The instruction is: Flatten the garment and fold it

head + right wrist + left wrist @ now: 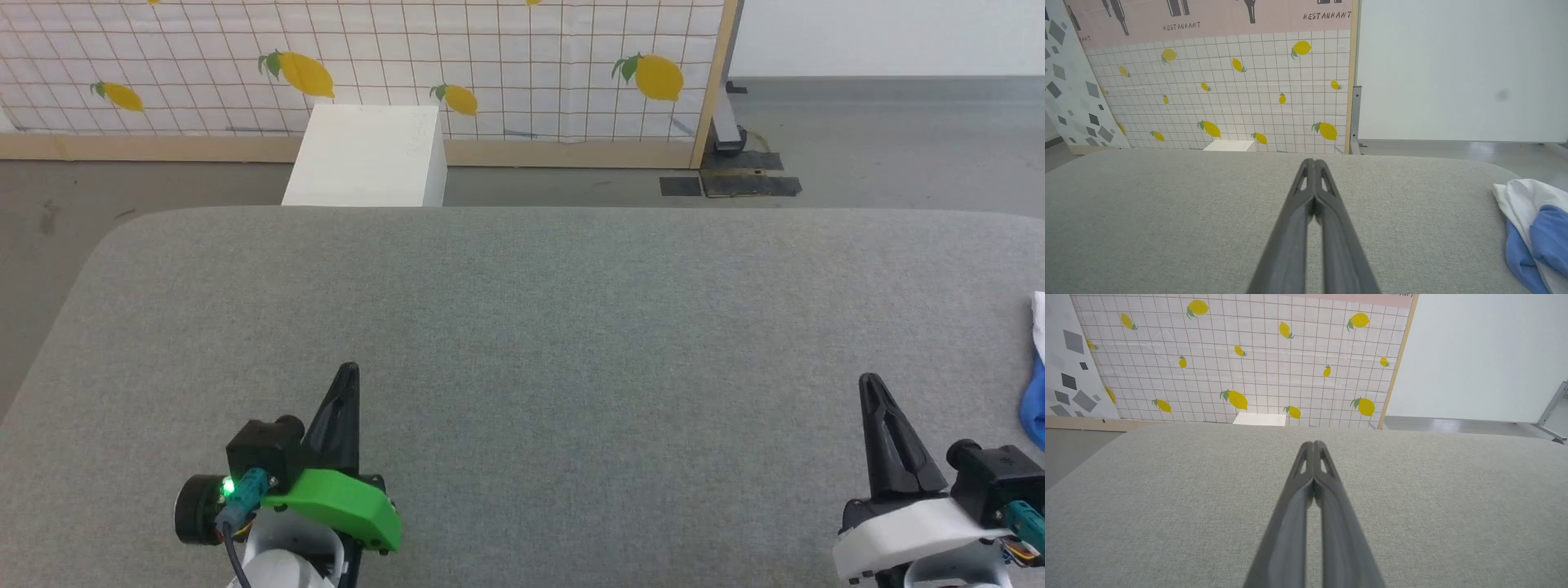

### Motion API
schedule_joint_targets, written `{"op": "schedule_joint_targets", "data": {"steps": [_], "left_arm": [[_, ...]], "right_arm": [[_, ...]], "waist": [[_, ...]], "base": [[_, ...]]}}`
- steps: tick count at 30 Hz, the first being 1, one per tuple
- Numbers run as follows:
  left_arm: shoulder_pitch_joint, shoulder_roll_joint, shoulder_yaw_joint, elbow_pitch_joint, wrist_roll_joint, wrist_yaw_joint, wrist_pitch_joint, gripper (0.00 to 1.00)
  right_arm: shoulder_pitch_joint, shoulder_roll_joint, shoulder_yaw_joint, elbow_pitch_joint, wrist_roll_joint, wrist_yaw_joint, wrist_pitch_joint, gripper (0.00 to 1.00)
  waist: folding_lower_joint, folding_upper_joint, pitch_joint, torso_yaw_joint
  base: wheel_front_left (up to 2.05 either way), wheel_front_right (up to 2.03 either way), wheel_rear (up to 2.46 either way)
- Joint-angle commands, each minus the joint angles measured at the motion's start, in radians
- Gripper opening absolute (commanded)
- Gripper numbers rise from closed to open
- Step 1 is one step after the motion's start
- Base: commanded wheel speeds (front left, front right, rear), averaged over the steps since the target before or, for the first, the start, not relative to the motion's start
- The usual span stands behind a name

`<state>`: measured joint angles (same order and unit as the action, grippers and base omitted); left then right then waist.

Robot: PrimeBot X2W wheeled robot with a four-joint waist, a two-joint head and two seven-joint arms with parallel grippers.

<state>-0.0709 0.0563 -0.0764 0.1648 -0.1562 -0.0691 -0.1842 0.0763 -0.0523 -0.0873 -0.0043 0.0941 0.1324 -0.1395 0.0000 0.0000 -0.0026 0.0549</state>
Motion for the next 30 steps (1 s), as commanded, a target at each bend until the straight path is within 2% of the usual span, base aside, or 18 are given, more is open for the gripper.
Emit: {"op": "schedule_joint_targets", "data": {"steps": [1, 30], "left_arm": [[0.018, -0.002, 0.005, -0.008, 0.011, 0.007, 0.009, 0.0], [0.036, -0.003, 0.029, -0.061, 0.059, 0.027, 0.067, 0.0]], "right_arm": [[-0.019, 0.001, 0.005, 0.001, -0.012, -0.001, 0.007, 0.0], [-0.038, 0.001, 0.032, 0.002, -0.039, -0.001, 0.051, 0.0]], "waist": [[0.0, 0.0, 0.0, -0.001], [0.0, 0.0, 0.001, -0.019]], "base": [[0.0, 0.0, 0.0], [0.0, 0.0, 0.0]]}}
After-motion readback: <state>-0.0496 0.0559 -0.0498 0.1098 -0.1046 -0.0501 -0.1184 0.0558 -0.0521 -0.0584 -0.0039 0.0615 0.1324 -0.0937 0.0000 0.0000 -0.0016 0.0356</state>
